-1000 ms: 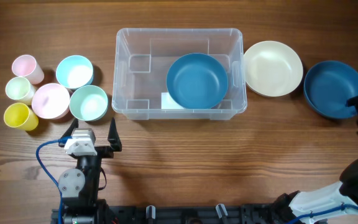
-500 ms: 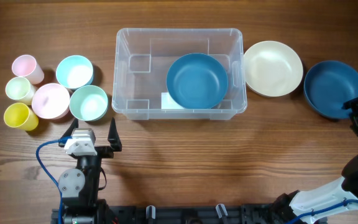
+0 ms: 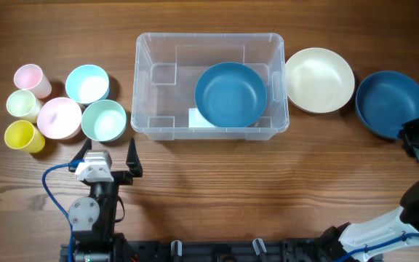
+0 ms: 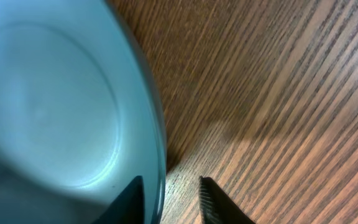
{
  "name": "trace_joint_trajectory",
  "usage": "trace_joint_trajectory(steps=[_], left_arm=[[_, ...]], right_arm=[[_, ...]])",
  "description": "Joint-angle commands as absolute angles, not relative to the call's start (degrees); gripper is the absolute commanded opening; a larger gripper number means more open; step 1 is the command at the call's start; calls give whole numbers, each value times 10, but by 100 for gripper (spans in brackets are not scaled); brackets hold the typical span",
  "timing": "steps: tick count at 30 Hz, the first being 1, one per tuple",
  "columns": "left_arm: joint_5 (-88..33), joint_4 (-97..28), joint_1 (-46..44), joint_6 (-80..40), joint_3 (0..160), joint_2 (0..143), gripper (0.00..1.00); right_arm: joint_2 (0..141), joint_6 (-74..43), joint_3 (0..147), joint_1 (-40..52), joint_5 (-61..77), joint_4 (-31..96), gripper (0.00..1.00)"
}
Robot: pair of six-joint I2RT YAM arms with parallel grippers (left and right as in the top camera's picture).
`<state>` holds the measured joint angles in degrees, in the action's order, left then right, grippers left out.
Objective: Pack container
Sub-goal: 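Move the right gripper to the rim of the second teal bowl, then lift the second teal bowl and stack it in the box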
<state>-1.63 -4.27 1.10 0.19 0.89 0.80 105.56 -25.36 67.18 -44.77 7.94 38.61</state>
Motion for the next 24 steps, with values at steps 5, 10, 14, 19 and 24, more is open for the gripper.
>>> trace_joint_trajectory(steps=[5, 10, 14, 19, 24], left_arm=[[-21, -42, 8, 13, 3, 6, 100], [-21, -42, 8, 13, 3, 6, 100], [-21, -42, 8, 13, 3, 6, 100], [-21, -42, 8, 13, 3, 6, 100], [-21, -42, 8, 13, 3, 6, 100]], right_arm=[[1067, -257, 668, -446, 87, 386, 9], [1067, -256, 668, -446, 101, 385, 5], [1058, -254, 675, -446, 106, 392, 5], [1007, -237, 691, -446, 99, 409, 4], [893, -224, 703, -444, 126, 413, 4]])
